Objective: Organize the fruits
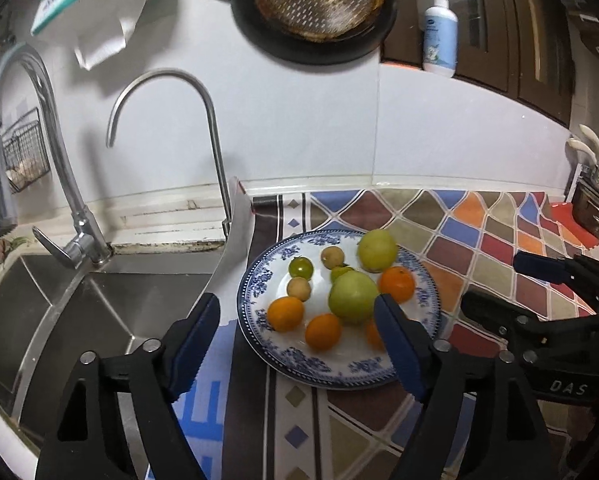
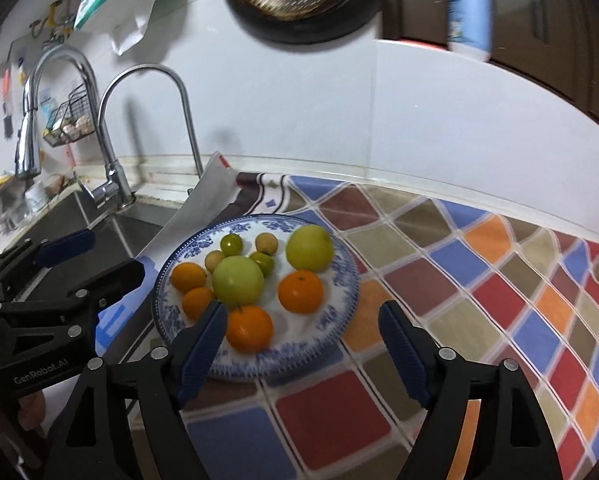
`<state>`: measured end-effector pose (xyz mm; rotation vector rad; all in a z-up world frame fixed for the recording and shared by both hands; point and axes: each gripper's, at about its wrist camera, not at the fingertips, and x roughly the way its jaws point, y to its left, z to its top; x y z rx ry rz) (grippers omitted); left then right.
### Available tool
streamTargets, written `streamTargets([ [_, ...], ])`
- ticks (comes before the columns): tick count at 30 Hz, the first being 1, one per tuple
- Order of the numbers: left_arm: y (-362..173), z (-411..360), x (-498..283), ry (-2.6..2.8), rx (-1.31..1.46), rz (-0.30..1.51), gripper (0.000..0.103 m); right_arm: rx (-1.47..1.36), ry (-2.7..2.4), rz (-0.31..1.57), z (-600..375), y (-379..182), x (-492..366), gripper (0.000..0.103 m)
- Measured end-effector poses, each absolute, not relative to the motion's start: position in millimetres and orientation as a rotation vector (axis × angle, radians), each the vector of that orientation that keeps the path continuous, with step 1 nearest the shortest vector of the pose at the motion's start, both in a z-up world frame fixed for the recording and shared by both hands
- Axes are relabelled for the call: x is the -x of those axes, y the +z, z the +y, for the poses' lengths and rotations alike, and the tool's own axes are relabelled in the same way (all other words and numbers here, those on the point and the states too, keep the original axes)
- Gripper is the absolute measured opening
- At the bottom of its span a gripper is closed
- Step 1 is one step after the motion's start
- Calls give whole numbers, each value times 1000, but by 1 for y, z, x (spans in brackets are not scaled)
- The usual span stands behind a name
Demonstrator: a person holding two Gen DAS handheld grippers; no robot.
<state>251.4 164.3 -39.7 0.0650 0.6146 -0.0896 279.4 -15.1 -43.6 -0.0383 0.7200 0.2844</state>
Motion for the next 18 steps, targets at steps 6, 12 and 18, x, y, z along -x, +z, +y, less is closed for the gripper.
streamTargets([
  [6, -22, 151, -216, -69, -78, 561, 89, 10, 207, 684, -38, -29, -242, 85],
  [12, -9, 133, -180, -73, -91, 520, 94, 4, 150, 637, -60, -15, -203, 86],
  [18, 0, 114, -149, -64, -81, 489, 96, 14, 131, 593, -76, -3, -168, 89],
])
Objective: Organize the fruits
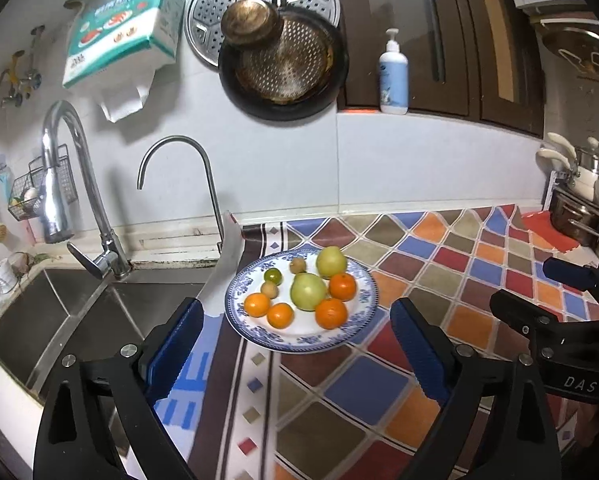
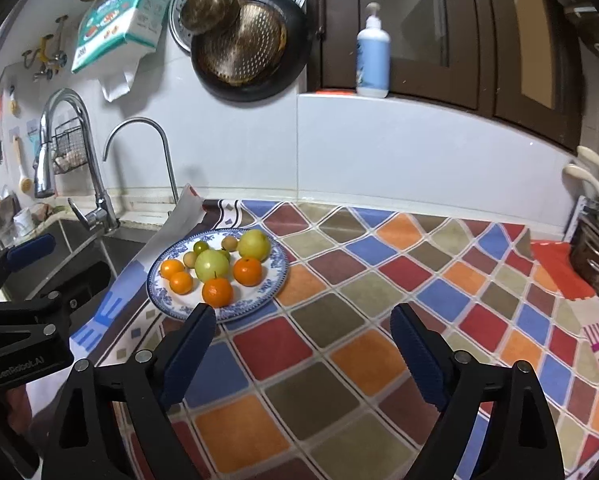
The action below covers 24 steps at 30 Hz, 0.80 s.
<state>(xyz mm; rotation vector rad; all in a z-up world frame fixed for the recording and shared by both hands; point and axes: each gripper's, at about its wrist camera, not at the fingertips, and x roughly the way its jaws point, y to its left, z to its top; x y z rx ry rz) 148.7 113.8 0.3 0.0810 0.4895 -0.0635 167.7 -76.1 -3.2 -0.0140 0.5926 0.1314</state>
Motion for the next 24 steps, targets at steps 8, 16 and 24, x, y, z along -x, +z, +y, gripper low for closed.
streamTargets([
  [8, 9, 88, -100, -47, -68, 472, 103, -2, 126, 567, -105, 9, -124, 90],
  [16, 13, 70, -62, -38, -65, 466, 103, -2, 140, 545, -127, 15, -84, 92],
  [24, 17, 59, -34, -34, -66, 468, 103, -6, 153, 536, -139, 18, -55, 92],
])
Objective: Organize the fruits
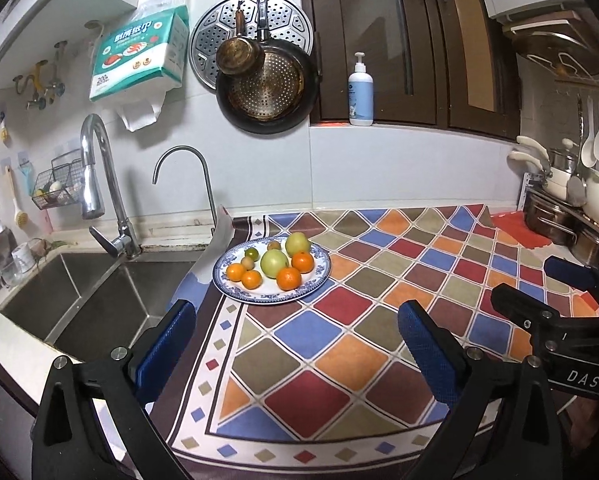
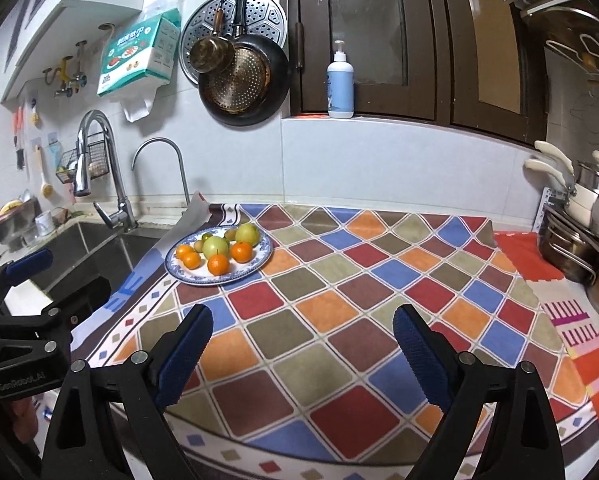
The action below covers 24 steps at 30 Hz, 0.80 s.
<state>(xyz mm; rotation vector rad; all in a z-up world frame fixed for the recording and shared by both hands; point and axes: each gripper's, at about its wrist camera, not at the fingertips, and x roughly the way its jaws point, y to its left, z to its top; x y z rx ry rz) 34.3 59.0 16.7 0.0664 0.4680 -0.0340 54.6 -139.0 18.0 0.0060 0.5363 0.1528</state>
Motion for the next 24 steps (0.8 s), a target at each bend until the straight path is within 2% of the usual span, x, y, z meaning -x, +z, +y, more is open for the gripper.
streamTargets([
  [24, 19, 54, -1, -22, -66, 455, 103, -6, 177, 517, -145, 21, -21, 92],
])
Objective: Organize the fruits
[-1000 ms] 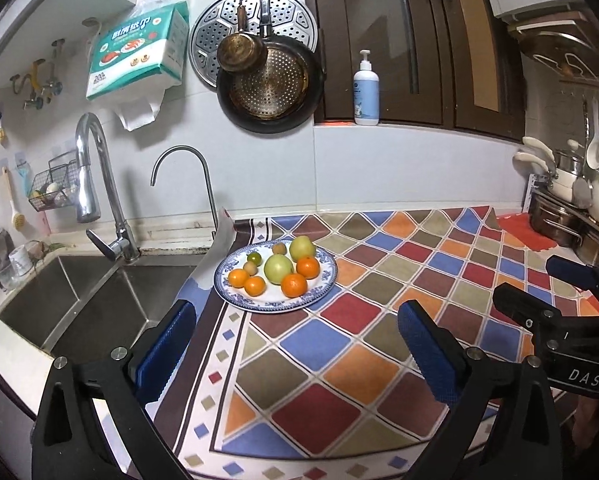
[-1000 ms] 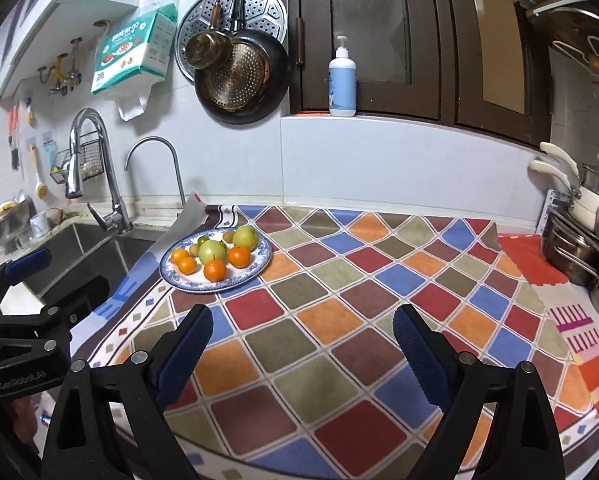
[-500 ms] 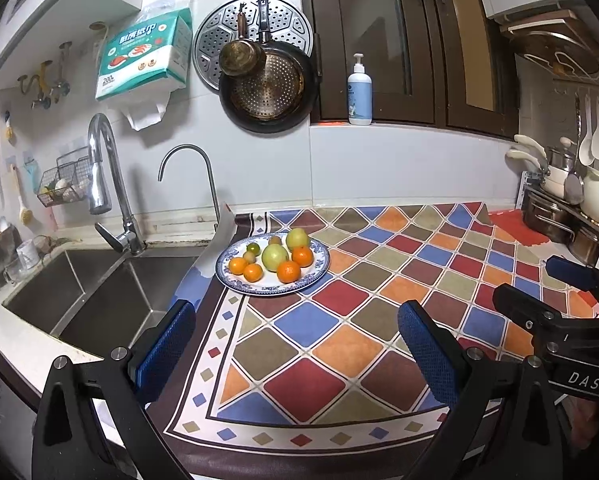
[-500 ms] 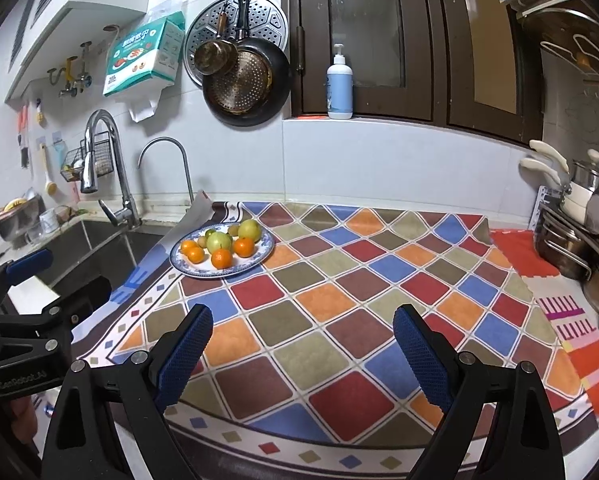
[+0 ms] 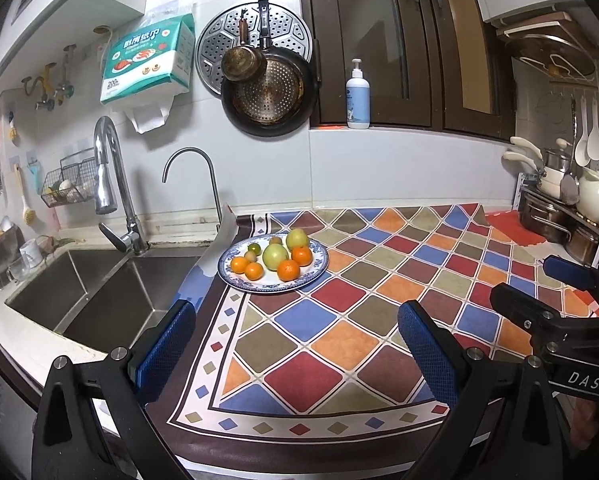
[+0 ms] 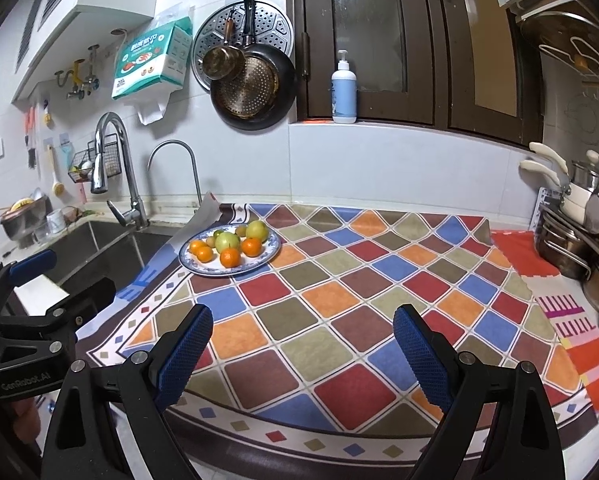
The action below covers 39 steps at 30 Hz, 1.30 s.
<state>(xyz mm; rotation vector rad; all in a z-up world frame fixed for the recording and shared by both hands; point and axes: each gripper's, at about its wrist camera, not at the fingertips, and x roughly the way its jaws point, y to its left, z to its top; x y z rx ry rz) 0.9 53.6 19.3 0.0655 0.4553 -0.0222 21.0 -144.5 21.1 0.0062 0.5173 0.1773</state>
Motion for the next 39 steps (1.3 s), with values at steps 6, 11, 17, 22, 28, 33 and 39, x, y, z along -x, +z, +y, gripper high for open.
streamTargets([
  [6, 20, 52, 0, -24, -68, 454, 103, -9, 183, 519, -144, 22, -20, 92],
  [11, 22, 49, 1, -26, -76, 447, 103, -9, 184, 514, -143, 24, -17, 92],
  [17, 22, 45, 1, -55, -78, 451, 103, -17, 180, 513, -146, 26, -15, 92],
  [22, 22, 42, 0, -67, -79, 453, 103, -21, 178, 513, -148, 25, -15, 92],
  [28, 22, 40, -1, -87, -67, 468, 103, -30, 178, 519, -151, 25, -16, 92],
  [33, 21, 39, -4, -86, -68, 479, 103, -32, 174, 521, -152, 24, -16, 92],
  [39, 22, 39, -7, -86, -68, 475, 103, -33, 174, 522, -152, 24, -16, 92],
])
